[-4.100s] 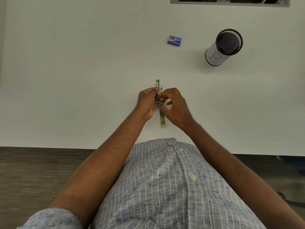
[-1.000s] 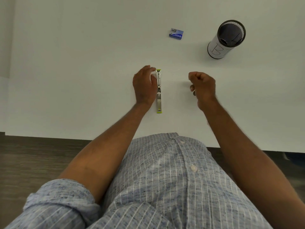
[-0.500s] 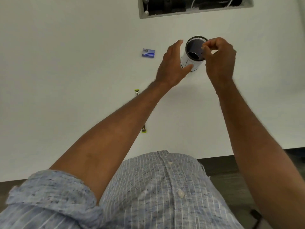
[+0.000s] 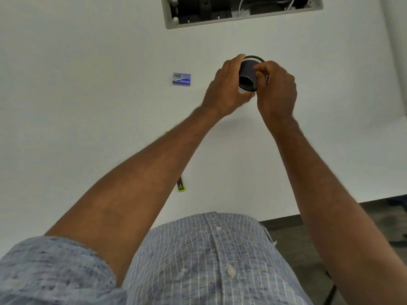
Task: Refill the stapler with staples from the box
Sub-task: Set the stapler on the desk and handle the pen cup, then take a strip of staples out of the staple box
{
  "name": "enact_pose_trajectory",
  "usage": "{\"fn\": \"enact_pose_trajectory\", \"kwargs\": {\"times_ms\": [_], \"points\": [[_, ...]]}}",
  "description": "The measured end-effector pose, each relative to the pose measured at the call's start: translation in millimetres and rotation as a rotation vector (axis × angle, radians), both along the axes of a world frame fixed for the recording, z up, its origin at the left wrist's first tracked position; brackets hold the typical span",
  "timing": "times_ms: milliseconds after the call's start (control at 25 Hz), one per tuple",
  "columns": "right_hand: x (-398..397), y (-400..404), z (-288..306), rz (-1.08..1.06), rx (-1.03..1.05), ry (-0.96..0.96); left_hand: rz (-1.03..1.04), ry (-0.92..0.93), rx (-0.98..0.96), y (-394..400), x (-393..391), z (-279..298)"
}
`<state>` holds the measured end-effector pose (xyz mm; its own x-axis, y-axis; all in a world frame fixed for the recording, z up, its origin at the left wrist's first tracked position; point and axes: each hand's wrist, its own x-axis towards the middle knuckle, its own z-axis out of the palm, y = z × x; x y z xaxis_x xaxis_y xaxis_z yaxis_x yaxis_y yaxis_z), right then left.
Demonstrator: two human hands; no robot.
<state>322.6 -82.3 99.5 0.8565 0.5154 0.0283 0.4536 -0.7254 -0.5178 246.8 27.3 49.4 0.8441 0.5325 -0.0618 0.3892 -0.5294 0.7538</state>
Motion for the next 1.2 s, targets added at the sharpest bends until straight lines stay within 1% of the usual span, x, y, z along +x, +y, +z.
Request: {"fn": "enact_pose_trajectory", "kwargs": {"times_ms": [120, 240, 320, 400, 480, 520, 600, 680, 840, 920, 1040, 1200], "points": [[-3.8, 1.5, -1.6, 0.009, 0.014, 0.011, -0.007, -0.006, 0.003, 1.1, -3.1, -0.3], [-8.7, 1.0, -1.6, 0.010, 0.072, -0.010, -0.007, 0.012, 0.010, 2.7, -9.9, 1.7], [-16.8, 1.7, 0.4, 0.023, 0.162, -0.044, 0.008, 0.038, 0.040, 6.9, -24.0, 2.1], [-28.0, 2.3, 2.2, 0.057, 0.298, -0.064, 0.028, 0.026, 0.075, 12.9, -47.2, 0.6], [-43.1, 1.9, 0.9, 0.122, 0.408, -0.069, 0.071, 0.002, 0.095, 19.7, -74.9, -3.0], [-52.6, 2.4, -1.5, 0.166, 0.429, -0.073, 0.104, -0.004, 0.109, 24.0, -89.8, -5.4], [-72.0, 3.9, -10.8, 0.251, 0.405, -0.058, 0.189, -0.006, 0.125, 33.2, -116.5, -11.1], [-90.1, 5.9, -24.3, 0.328, 0.328, 0.008, 0.272, 0.011, 0.118, 42.7, -142.4, -16.6], [-106.3, 6.4, -57.2, 0.451, 0.073, 0.223, 0.341, 0.067, 0.133, 59.1, -179.6, -29.6], [-108.1, 14.0, -70.2, 0.452, -0.035, 0.253, 0.354, 0.109, 0.169, 65.9, -191.0, -36.1], [-103.0, 37.1, -78.7, 0.411, -0.021, 0.241, 0.303, 0.225, 0.250, 70.6, -200.1, -45.8], [-88.0, 68.6, -83.5, 0.282, 0.078, 0.354, 0.262, 0.314, 0.379, 64.7, -201.2, -53.8]]}}
